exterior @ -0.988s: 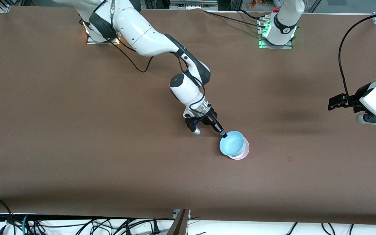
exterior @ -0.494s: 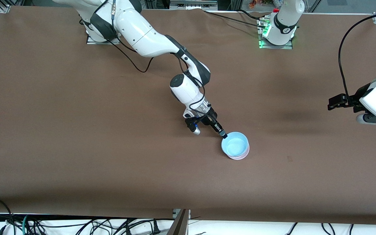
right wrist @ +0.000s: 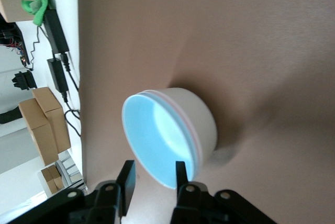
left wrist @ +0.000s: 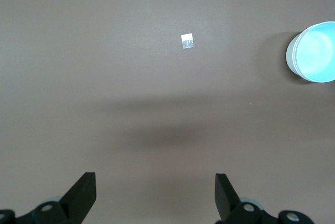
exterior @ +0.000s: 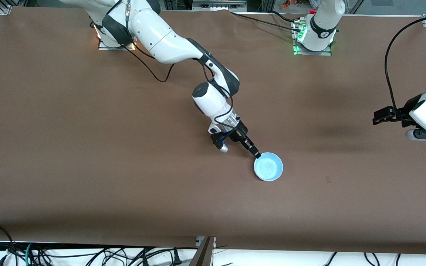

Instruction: Stack pink and blue bowls on white bowl

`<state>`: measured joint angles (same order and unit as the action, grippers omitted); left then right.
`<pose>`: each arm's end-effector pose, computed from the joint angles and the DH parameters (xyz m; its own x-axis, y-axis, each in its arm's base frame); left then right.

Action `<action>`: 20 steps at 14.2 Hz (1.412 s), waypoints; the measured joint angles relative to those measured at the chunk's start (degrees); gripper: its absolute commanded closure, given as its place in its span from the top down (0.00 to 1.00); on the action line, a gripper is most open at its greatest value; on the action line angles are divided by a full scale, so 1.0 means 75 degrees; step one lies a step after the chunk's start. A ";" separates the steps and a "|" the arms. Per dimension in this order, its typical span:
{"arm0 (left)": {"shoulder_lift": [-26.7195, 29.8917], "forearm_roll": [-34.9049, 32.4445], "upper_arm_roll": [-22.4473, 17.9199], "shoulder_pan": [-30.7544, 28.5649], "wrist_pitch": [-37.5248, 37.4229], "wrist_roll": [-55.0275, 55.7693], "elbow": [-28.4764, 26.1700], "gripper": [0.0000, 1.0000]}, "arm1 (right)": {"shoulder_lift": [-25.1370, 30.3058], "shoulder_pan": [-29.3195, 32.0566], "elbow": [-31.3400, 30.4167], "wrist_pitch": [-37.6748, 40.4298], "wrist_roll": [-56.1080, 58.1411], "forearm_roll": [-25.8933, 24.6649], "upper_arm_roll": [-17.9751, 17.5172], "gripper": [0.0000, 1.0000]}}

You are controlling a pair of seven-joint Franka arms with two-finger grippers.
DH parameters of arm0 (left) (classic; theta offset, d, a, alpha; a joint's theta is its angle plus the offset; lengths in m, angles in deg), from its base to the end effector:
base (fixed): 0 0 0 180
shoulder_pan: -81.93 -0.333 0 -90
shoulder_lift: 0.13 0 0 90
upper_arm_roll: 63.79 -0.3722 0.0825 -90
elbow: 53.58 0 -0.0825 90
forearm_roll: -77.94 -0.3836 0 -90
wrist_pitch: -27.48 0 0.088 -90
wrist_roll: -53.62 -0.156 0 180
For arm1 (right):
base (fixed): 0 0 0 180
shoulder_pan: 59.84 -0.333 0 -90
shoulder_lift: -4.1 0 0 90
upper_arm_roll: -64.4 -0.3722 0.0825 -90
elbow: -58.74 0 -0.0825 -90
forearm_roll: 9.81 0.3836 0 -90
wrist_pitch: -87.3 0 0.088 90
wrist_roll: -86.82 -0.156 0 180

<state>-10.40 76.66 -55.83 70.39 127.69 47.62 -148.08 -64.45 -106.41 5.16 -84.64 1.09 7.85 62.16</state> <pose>0.6128 0.0470 0.5049 0.9960 -0.0461 -0.0770 -0.0454 -0.9989 0.0112 0.6342 0.6662 0.2217 0.6323 -0.7374 -0.2375 -0.6149 -0.2912 -0.7329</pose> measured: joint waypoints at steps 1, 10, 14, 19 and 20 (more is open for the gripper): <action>0.0000 0.0000 0.0000 -0.0001 0.0000 0.0000 0.0001 1.00 | 0.0186 0.0026 0.0090 0.0520 0.0036 -0.0001 0.0203 0.91; -0.0411 0.0001 0.0050 0.0039 0.0038 0.0001 0.1091 1.00 | 0.2815 0.2386 0.0224 0.7571 0.5367 0.0015 0.0606 1.00; -0.0585 0.0002 0.0057 0.0042 0.0038 0.0001 0.1335 1.00 | 0.3900 0.3209 0.0028 1.0264 0.7648 -0.0039 0.1108 1.00; -0.0596 0.0002 0.0054 0.0040 0.0038 0.0003 0.1395 1.00 | 0.6209 0.3228 -0.2478 1.0874 0.9887 -0.1175 0.1880 1.00; -0.0596 0.0002 0.0054 0.0040 0.0038 0.0003 0.1399 1.00 | 0.6712 0.3227 -0.3094 1.0861 1.0058 -0.1413 0.1904 1.00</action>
<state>-14.86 76.67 -55.43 70.69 127.98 47.64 -137.59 -14.12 -82.21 -18.05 -3.18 76.53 -2.75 76.44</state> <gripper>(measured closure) 0.000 0.000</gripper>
